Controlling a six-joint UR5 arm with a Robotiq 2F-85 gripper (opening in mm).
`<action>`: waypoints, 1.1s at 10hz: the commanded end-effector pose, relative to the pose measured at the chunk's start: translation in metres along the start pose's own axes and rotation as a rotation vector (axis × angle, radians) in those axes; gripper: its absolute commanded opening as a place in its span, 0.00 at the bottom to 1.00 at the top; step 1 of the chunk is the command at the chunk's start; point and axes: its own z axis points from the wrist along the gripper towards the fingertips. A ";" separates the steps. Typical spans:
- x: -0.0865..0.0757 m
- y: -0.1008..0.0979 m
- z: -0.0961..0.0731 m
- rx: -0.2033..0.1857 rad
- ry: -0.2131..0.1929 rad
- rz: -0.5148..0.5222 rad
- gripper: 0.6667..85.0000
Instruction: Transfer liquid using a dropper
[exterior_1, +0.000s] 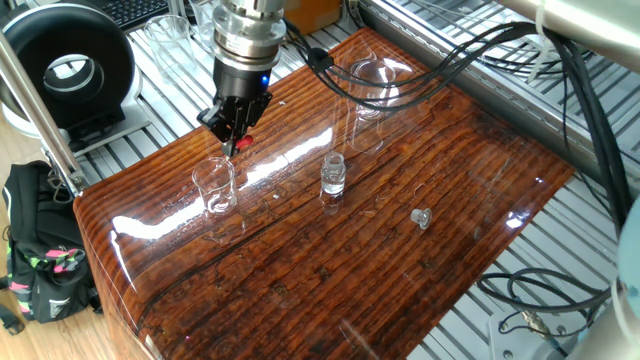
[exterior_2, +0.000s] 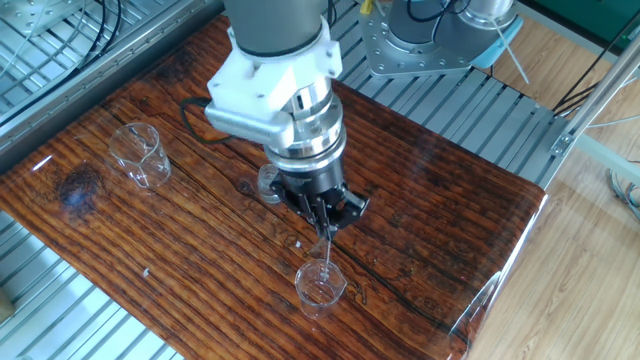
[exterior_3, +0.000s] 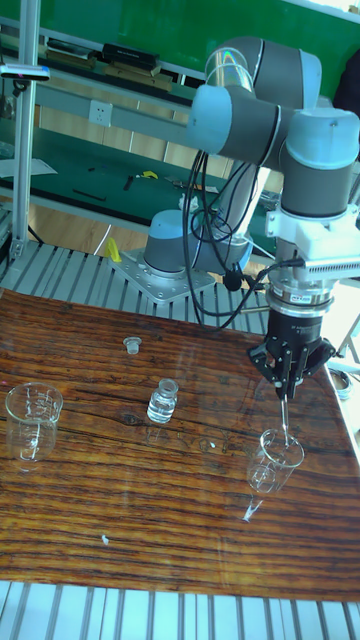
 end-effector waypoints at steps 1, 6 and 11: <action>0.001 0.002 0.010 -0.012 0.048 0.007 0.01; 0.002 0.000 0.024 0.002 0.099 0.012 0.01; -0.013 0.004 0.031 -0.003 0.053 0.010 0.01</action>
